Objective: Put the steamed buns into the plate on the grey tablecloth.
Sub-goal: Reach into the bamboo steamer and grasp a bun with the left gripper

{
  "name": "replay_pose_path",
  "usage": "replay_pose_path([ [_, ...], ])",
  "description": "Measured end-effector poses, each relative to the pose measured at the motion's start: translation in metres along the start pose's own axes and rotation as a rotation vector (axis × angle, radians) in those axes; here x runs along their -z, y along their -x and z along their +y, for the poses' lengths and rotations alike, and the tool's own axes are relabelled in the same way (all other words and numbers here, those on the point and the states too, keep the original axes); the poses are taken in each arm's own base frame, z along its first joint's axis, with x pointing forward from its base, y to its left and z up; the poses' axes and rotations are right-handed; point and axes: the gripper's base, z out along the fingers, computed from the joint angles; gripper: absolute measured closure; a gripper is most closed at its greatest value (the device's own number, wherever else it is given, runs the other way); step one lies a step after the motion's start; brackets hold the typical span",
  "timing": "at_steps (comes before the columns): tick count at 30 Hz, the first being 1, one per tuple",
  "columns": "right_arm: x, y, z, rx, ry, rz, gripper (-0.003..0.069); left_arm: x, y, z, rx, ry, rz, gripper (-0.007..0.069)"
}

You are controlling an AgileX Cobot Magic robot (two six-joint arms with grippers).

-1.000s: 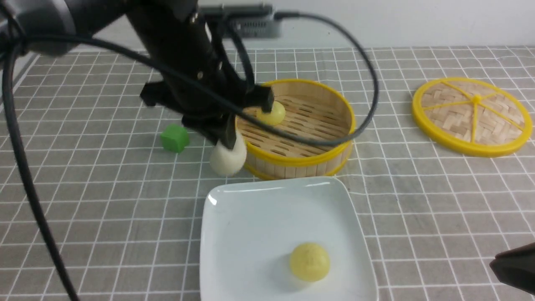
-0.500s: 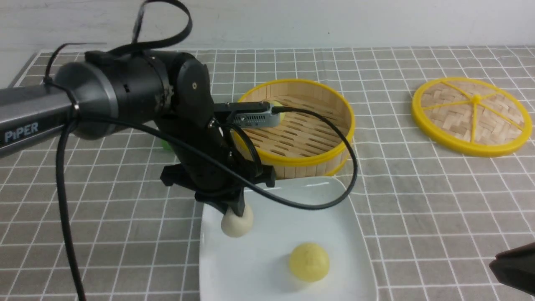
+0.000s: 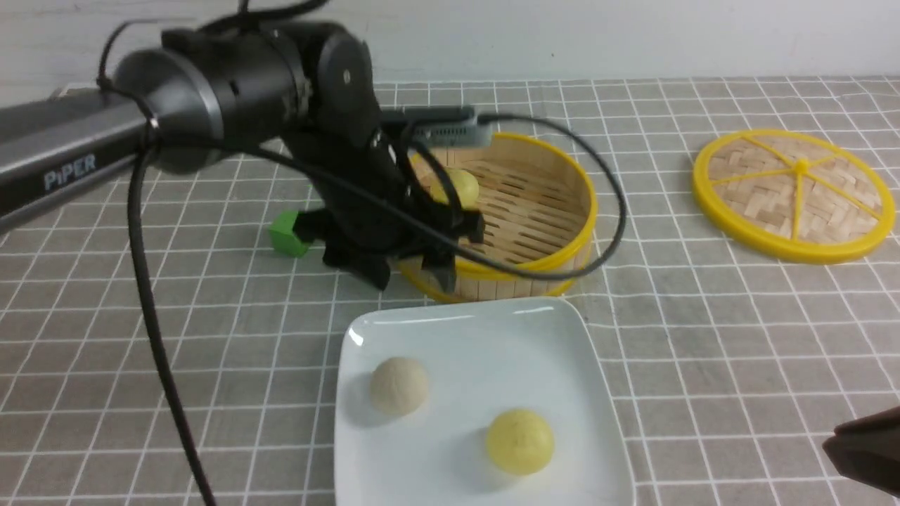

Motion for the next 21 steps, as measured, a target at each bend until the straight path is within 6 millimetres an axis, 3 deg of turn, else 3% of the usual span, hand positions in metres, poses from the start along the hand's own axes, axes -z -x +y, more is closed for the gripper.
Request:
replay_pose_path([
  [3,0.000,0.001,0.000,0.000,0.000,-0.008,0.0565,0.018,0.030,-0.010,-0.019,-0.018,-0.092,0.0085],
  [6,0.000,0.002,0.000,0.000,0.000,-0.019,0.0561,0.013,0.054,-0.016,-0.012,-0.026,-0.143,0.0085],
  [9,0.000,0.002,0.000,0.000,0.000,-0.023,0.0559,-0.005,0.074,-0.020,0.003,-0.031,-0.166,0.0085],
  [13,0.000,0.002,0.000,0.000,0.000,-0.024,0.0553,-0.045,0.098,-0.019,0.008,-0.006,-0.185,0.0085],
  [21,0.000,0.002,0.000,0.000,0.000,-0.024,0.0544,-0.088,0.110,-0.006,0.009,0.088,-0.214,0.0085],
])
